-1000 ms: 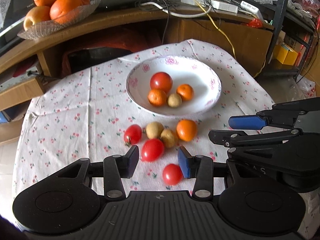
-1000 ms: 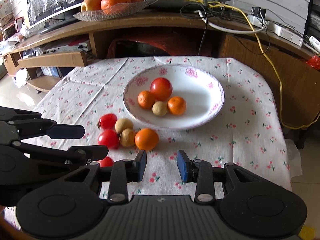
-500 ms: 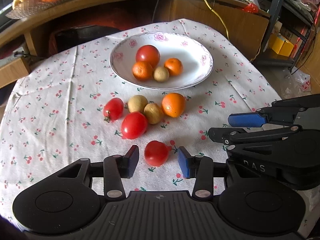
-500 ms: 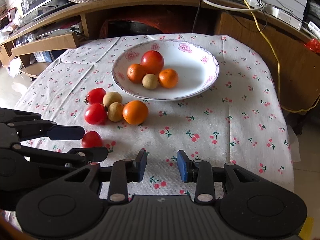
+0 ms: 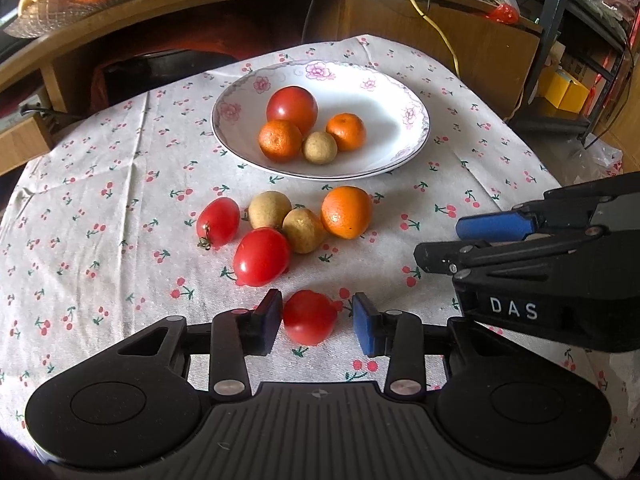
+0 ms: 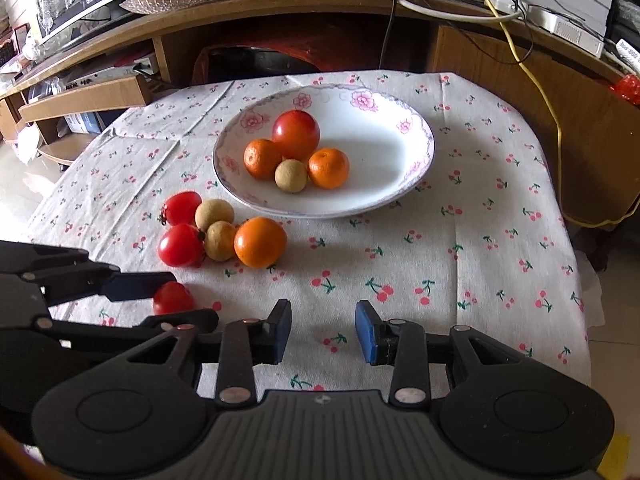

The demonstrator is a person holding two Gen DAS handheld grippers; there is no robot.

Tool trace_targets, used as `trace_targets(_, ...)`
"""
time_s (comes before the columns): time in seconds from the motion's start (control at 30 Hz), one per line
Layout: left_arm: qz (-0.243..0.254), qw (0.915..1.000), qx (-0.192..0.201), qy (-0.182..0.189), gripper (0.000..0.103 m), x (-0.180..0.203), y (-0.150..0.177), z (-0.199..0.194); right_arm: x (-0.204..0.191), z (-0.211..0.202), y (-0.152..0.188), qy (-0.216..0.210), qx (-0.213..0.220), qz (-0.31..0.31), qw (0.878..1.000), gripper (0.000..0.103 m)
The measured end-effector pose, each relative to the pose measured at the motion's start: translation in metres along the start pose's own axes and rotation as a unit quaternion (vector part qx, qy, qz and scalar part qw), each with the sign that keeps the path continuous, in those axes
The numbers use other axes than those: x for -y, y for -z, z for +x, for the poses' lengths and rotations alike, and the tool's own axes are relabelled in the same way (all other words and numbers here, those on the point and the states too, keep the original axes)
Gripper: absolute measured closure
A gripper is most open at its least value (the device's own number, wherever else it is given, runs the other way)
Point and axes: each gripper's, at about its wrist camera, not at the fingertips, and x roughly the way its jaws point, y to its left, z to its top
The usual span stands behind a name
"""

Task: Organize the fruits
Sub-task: 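Grasp the orange with the right tool while the left tool holds the tomato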

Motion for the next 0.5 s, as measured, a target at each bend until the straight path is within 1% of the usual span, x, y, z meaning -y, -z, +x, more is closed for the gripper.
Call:
trace_targets(0.07,0.002,1.0000,0.001,-0.002,0.060,0.000,0.000,0.000,-0.001,0.000,-0.002,-0.003,0.005,-0.001,1.000,0.066)
trace_targets(0.17,0.002,1.0000,0.001,-0.005,0.067,0.000,0.001,-0.003,-0.002,0.001,-0.005,-0.005,0.014,-0.005,1.000,0.066)
trace_targets(0.2,0.001,1.0000,0.000,-0.004,0.068,-0.001,0.001,-0.004,-0.002,0.001,-0.006,-0.007,0.018,-0.006,1.000,0.066)
trace_targets(0.37,-0.003,1.0000,-0.002,0.002,0.068,-0.005,0.004,-0.008,-0.010,0.007,-0.014,-0.024,0.030,-0.020,0.999,0.064)
trace_targets(0.5,-0.004,0.9999,-0.005,0.009,0.068,-0.007,0.005,-0.010,-0.020,0.017,-0.020,-0.039,0.031,-0.045,0.998,0.063)
